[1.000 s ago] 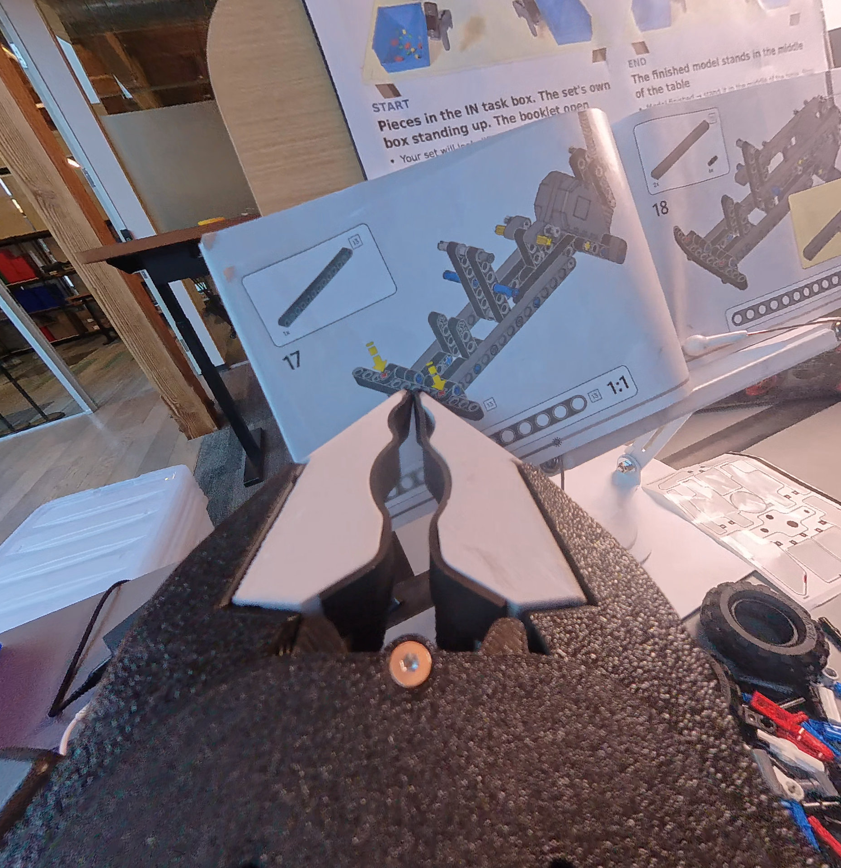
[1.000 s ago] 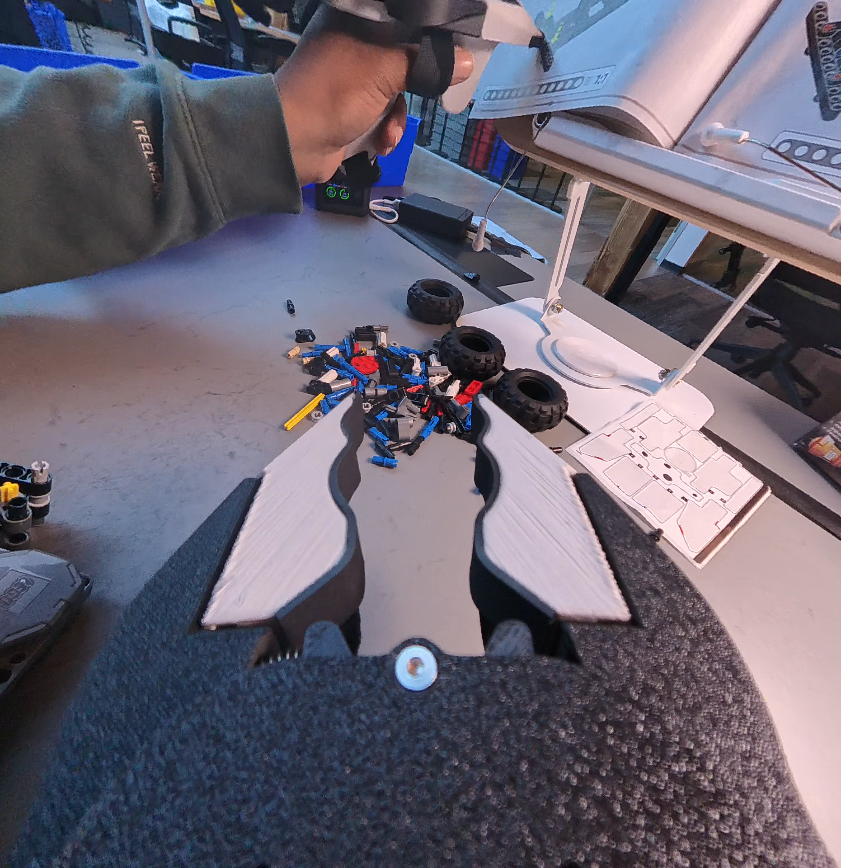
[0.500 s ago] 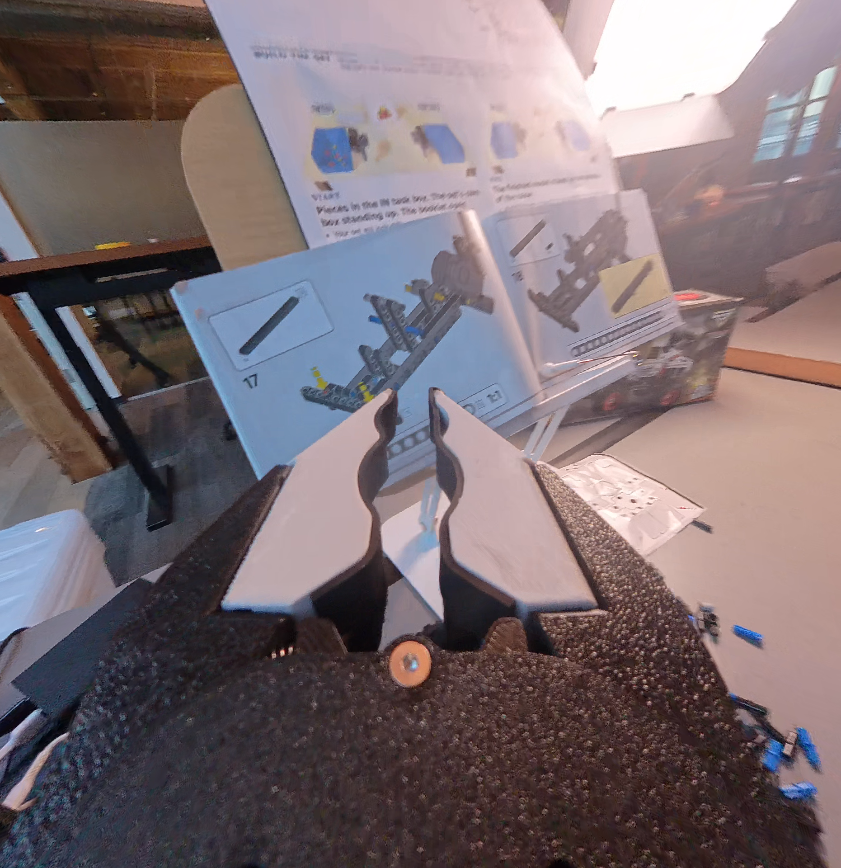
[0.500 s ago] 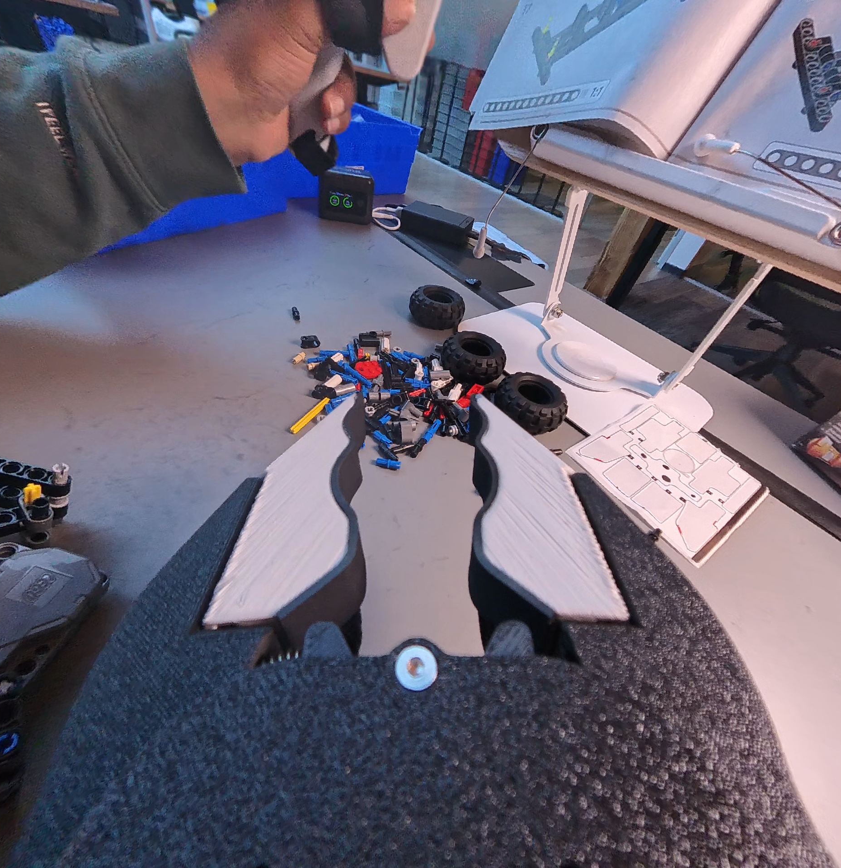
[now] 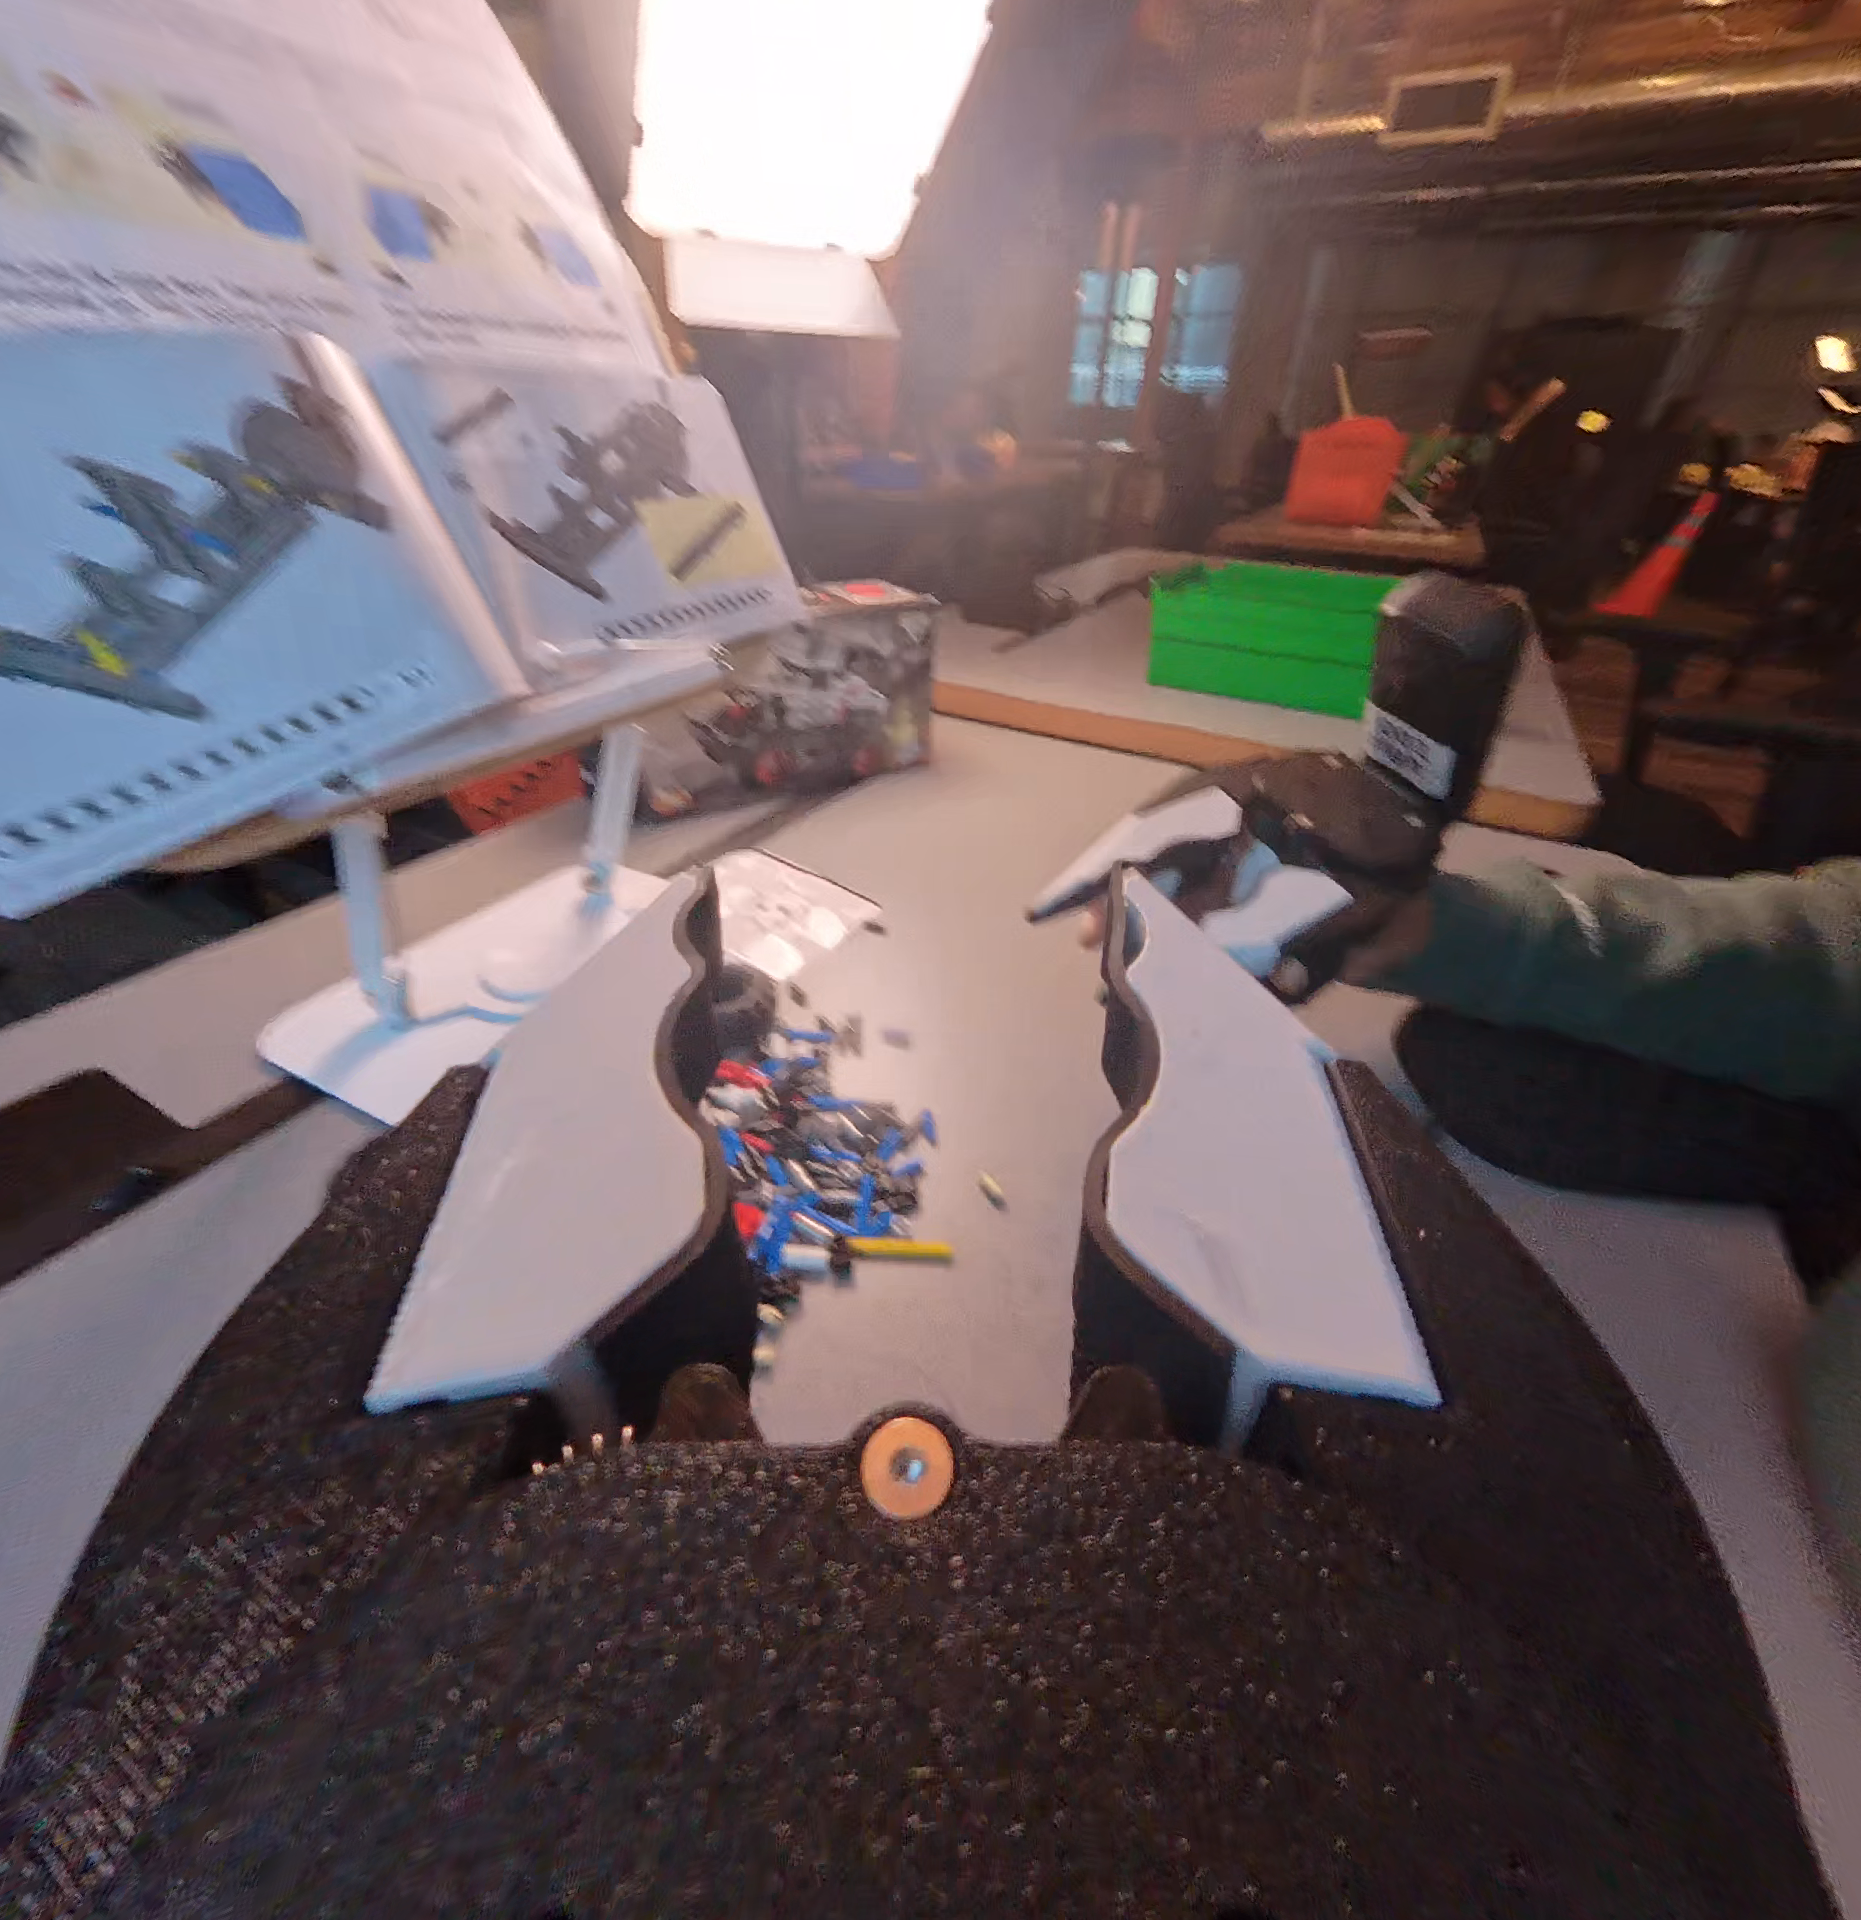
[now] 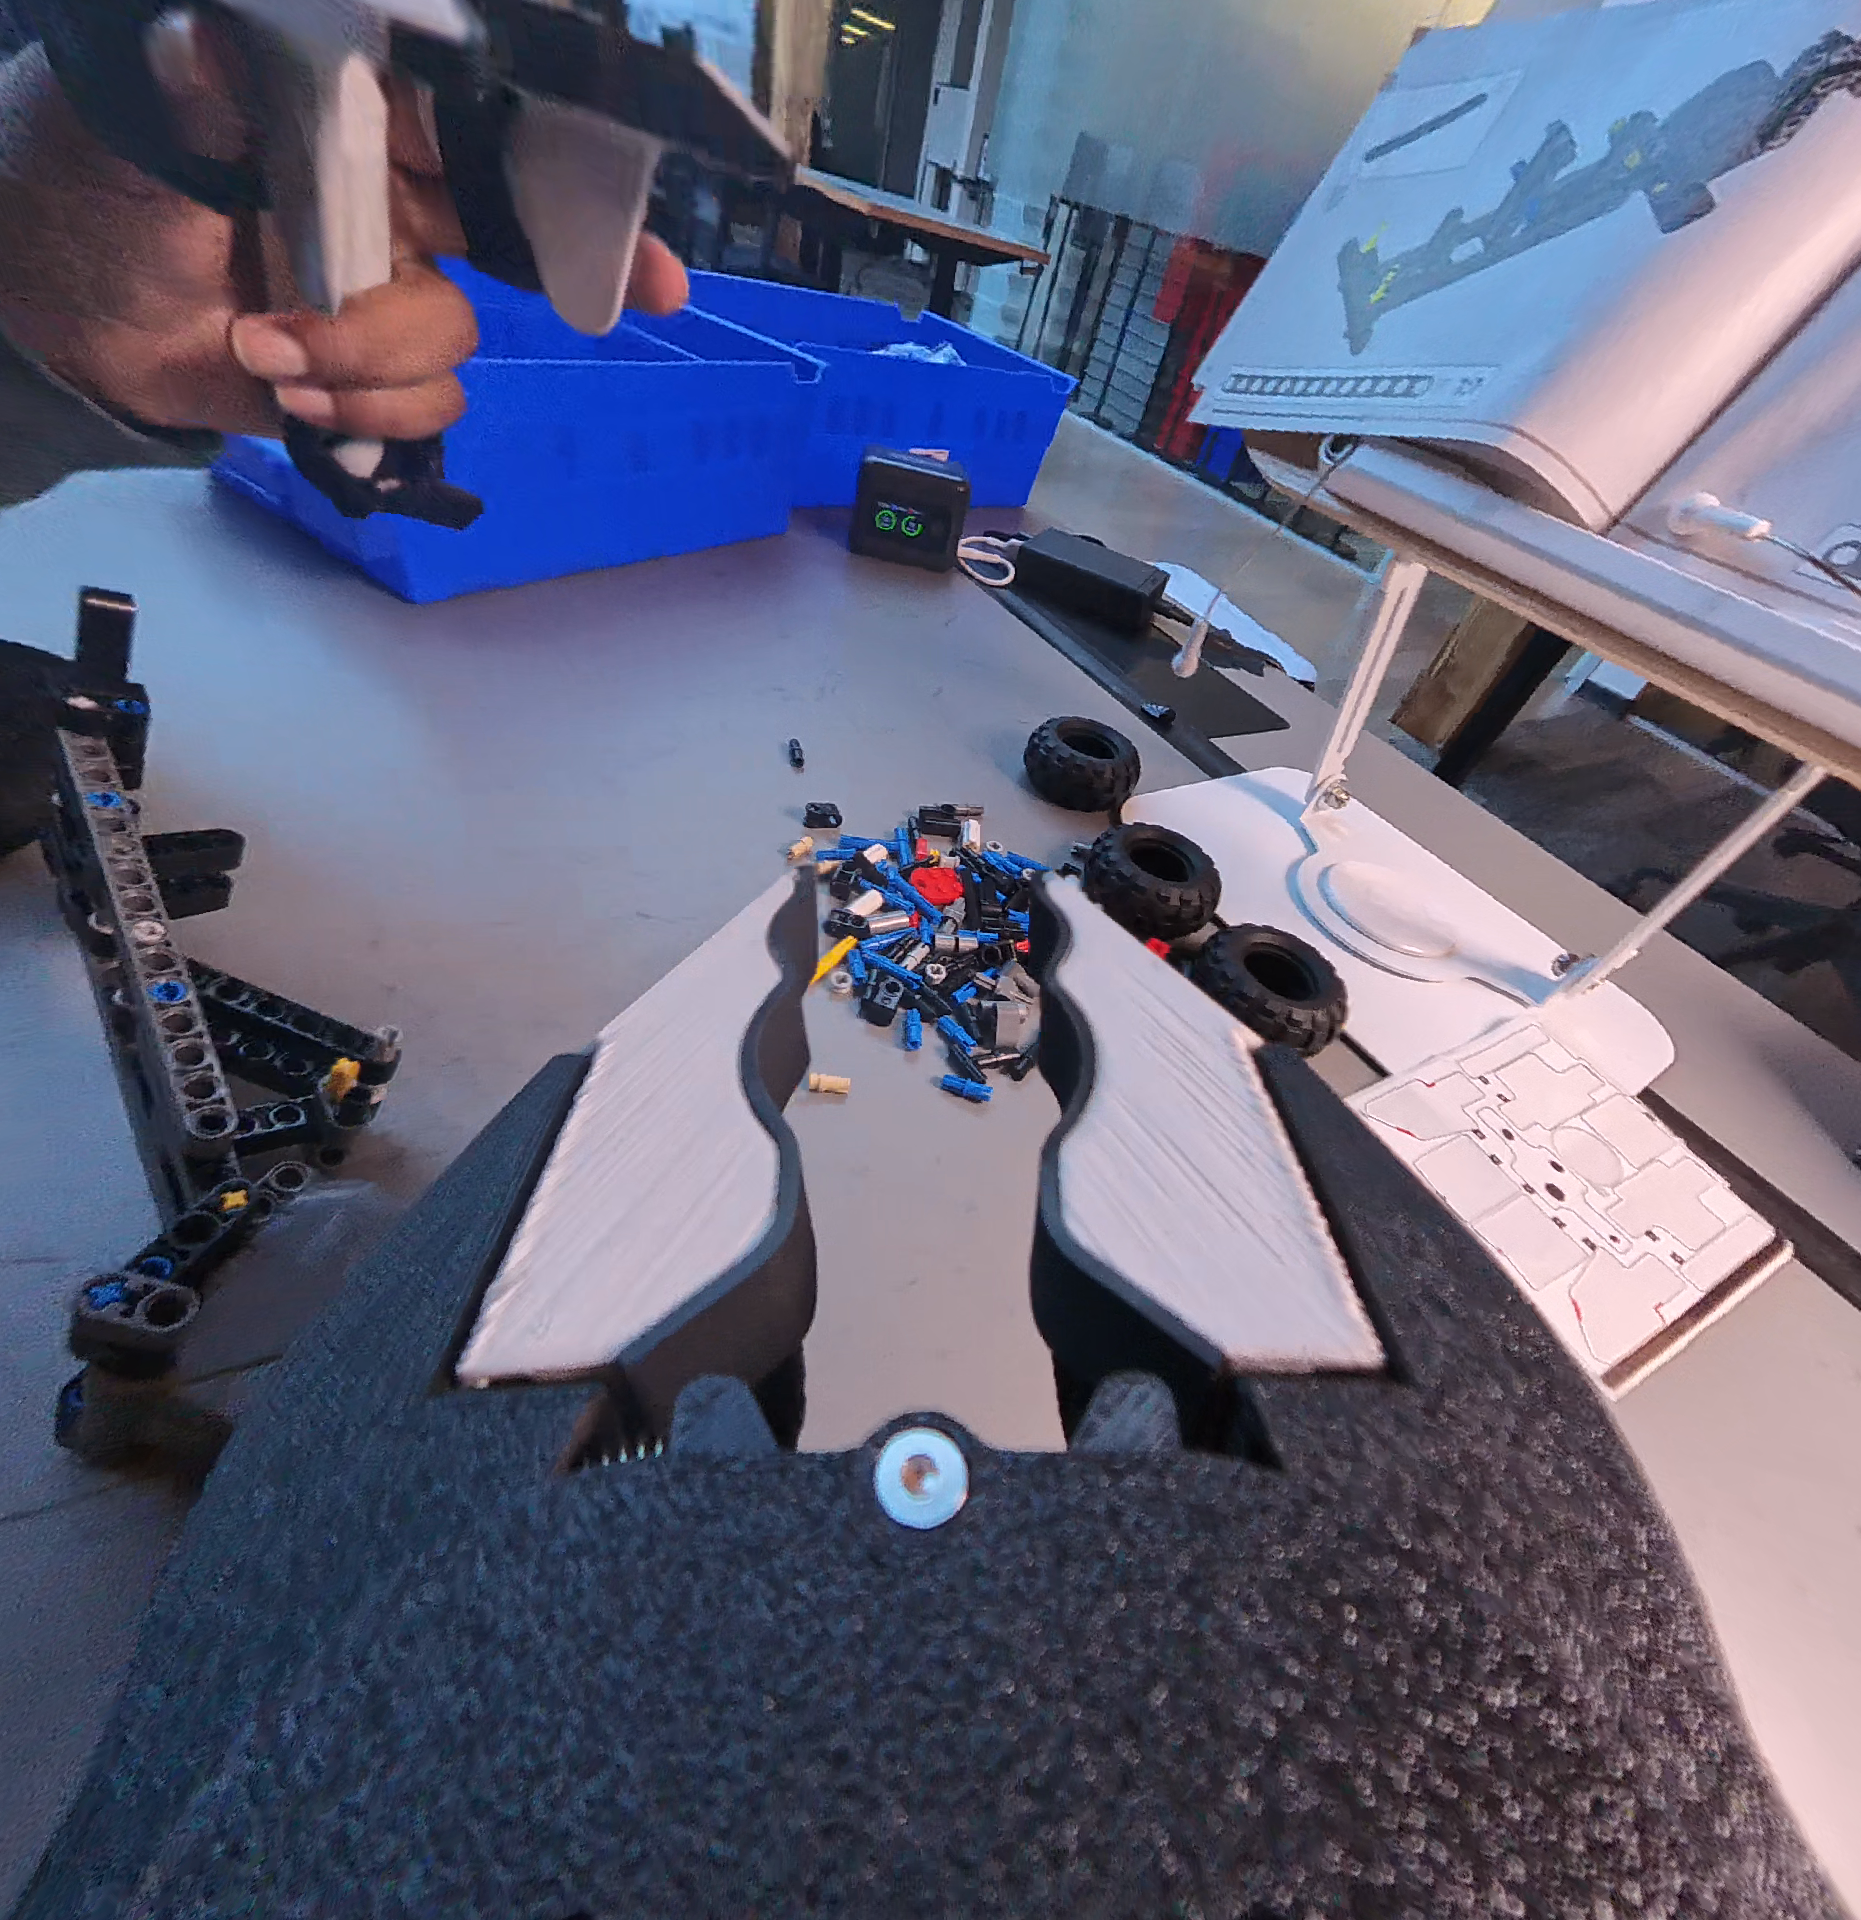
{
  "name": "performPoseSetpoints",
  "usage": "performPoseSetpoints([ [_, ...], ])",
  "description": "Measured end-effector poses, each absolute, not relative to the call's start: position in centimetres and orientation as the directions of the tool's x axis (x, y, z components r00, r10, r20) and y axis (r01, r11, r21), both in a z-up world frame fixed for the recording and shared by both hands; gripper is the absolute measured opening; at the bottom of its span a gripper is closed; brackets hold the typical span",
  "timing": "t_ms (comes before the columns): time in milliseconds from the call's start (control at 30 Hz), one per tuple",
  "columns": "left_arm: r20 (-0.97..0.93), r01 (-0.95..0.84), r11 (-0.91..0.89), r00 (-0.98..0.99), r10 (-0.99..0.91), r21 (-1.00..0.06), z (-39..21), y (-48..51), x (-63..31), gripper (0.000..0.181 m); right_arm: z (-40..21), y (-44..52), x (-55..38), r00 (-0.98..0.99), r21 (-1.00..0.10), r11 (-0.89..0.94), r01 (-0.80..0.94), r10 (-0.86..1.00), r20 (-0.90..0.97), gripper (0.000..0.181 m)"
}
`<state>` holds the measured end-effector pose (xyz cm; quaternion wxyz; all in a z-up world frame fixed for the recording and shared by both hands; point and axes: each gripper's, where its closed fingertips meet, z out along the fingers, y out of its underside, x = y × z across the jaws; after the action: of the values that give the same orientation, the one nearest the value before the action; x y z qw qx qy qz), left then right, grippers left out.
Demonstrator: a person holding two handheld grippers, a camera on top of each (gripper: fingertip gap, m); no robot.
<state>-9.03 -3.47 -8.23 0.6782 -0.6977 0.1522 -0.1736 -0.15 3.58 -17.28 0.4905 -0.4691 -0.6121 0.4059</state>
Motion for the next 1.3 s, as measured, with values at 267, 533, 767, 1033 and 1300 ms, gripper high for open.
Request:
performPoseSetpoints([
  [267,0.269,-0.187,-0.519,0.683,-0.679,-0.834,-19.2,-11.6,-1.5,0.074,-21.5,-4.5,7.4,-0.606,-0.810,0.336,0.482,0.795,-0.031,0.049],
  [533,0.123,-0.466,-0.520,0.650,-0.750,-0.716,-23.8,-13.1,-0.2,0.018,-27.4,-5.4,8.9,-0.629,-0.627,0.499,0.598,0.777,0.018,0.020],
  [767,-0.150,-0.535,-0.404,0.719,-0.678,-0.742,-22.4,-10.0,-2.5,0.020,-24.7,-1.9,6.7,-0.495,-0.564,0.717,0.409,0.694,0.522,0.014],
  [1033,0.090,-0.337,-0.475,0.734,-0.673,-0.813,-22.2,-11.3,-2.0,0.065,-25.5,0.1,7.3,-0.385,-0.152,0.951,0.271,0.251,0.888,0.017],
  [1300,0.073,-0.378,-0.517,0.750,-0.658,-0.768,-24.9,-11.5,-2.8,0.068,-23.9,-0.4,9.6,-0.475,-0.562,0.685,0.463,0.727,0.496,0.061],
])
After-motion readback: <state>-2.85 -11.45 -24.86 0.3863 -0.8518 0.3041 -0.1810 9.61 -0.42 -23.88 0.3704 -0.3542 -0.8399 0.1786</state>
